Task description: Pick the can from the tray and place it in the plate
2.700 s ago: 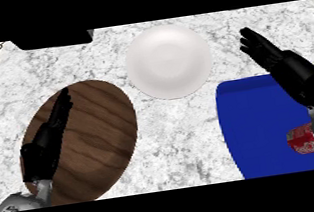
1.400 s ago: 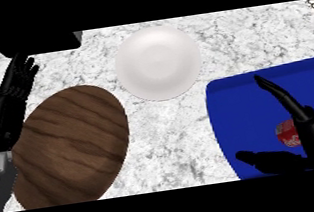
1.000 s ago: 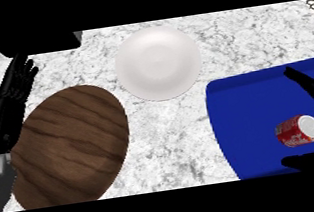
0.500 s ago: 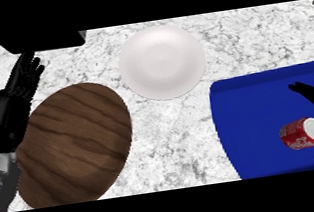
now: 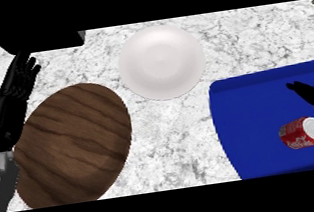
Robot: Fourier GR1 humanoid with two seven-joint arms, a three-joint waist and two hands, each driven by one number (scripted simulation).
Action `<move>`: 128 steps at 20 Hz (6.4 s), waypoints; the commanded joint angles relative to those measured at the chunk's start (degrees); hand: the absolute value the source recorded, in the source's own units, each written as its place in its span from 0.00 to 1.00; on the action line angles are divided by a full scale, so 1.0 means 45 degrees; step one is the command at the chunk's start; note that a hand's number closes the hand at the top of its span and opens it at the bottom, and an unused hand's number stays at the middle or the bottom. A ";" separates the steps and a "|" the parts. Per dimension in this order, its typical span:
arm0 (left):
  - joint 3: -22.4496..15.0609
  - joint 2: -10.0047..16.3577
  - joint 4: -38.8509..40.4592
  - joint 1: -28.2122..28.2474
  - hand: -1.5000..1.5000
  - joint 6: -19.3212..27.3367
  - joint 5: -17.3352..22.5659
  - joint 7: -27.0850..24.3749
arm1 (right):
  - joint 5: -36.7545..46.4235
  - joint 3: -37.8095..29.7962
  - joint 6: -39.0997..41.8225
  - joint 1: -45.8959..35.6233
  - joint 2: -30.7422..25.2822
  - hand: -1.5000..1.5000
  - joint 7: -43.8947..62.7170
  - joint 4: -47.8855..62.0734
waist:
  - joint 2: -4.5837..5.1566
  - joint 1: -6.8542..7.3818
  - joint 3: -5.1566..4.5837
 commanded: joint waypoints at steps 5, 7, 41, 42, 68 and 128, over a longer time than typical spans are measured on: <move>0.0478 -0.0326 0.0811 -0.0268 0.50 -0.0439 -0.0524 -0.0309 | 0.2214 0.0204 0.0287 0.1115 0.1038 0.00 -0.0851 0.1522 | 0.0000 -0.0128 0.0009; 0.0700 -0.0423 0.0421 0.0111 0.50 -0.0827 -0.0427 -0.0277 | 0.2210 -0.0266 0.0777 0.0557 0.1760 0.00 -0.0618 0.2040 | -0.0005 -0.0061 0.0007; 0.2037 -0.0947 0.0159 0.0695 0.50 -0.0922 -0.1479 0.0258 | 1.0056 -0.2184 -0.4660 0.3643 0.8350 1.00 0.5344 0.4047 | -0.0462 -0.1635 -0.0191; 0.1942 -0.1090 0.0207 0.0639 0.50 -0.0822 -0.1531 0.0291 | 1.0722 -0.1998 -0.4707 0.3678 0.8495 1.00 0.5549 0.3740 | -0.0418 -0.1649 -0.0212; 0.0970 -0.1447 -0.0087 -0.0494 0.50 -0.1524 -0.1482 0.0275 | 1.9106 0.1320 -0.4293 -0.2282 1.1638 1.00 0.7634 0.1291 | 0.0155 0.0614 -0.0016; 0.1107 -0.1743 0.0807 -0.0429 0.50 -0.1596 -0.1783 -0.0073 | 1.5810 -0.4260 -2.0543 -0.6844 1.1644 0.00 0.5774 1.2599 | -0.0149 0.0459 -0.0015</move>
